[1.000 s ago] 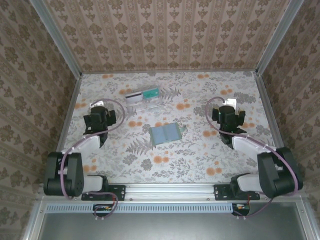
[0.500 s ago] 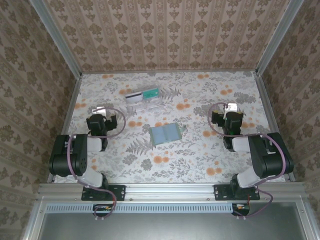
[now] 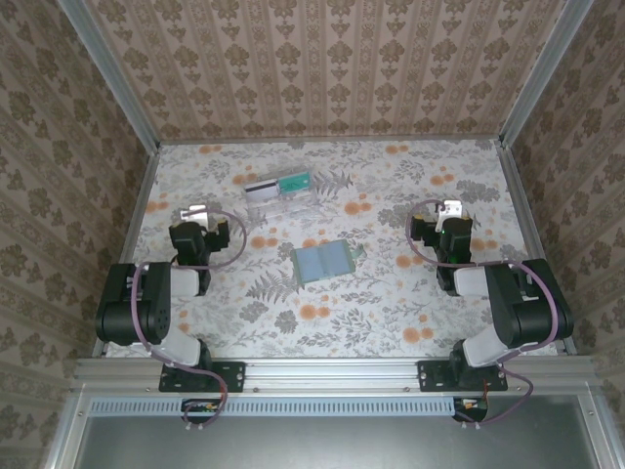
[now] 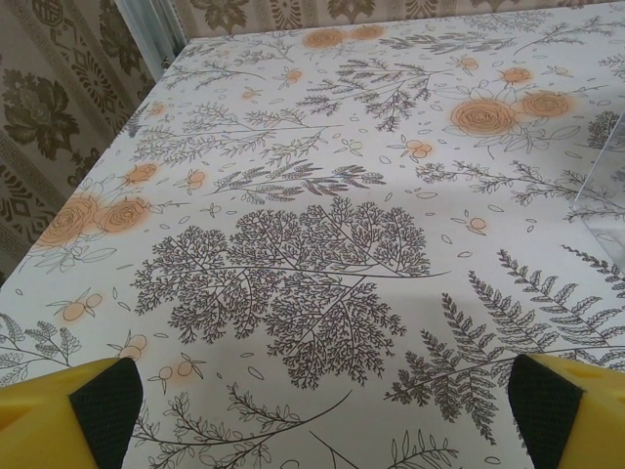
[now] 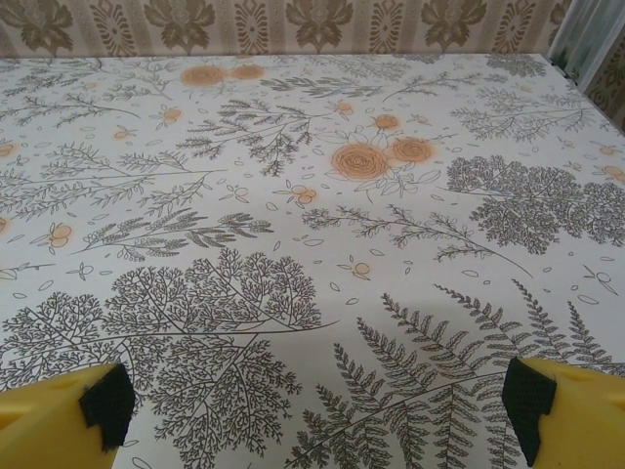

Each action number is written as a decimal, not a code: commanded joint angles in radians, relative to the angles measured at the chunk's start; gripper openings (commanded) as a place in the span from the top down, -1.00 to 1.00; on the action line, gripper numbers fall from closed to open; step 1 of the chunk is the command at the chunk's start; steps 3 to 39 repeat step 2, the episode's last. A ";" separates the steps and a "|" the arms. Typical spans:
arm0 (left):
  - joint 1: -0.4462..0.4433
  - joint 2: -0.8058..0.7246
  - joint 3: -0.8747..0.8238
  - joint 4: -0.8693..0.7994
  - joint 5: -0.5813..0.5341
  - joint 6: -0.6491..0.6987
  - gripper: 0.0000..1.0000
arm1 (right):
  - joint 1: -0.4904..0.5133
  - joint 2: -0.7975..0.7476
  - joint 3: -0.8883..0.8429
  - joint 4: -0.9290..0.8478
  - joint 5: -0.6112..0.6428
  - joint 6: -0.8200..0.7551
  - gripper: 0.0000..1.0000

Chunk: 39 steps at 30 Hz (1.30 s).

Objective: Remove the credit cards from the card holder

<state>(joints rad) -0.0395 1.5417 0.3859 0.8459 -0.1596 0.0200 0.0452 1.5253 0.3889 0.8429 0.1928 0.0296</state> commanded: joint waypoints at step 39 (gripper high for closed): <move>-0.005 -0.007 0.007 0.031 0.015 0.014 -1.00 | -0.005 0.004 0.007 0.035 -0.020 0.014 -1.00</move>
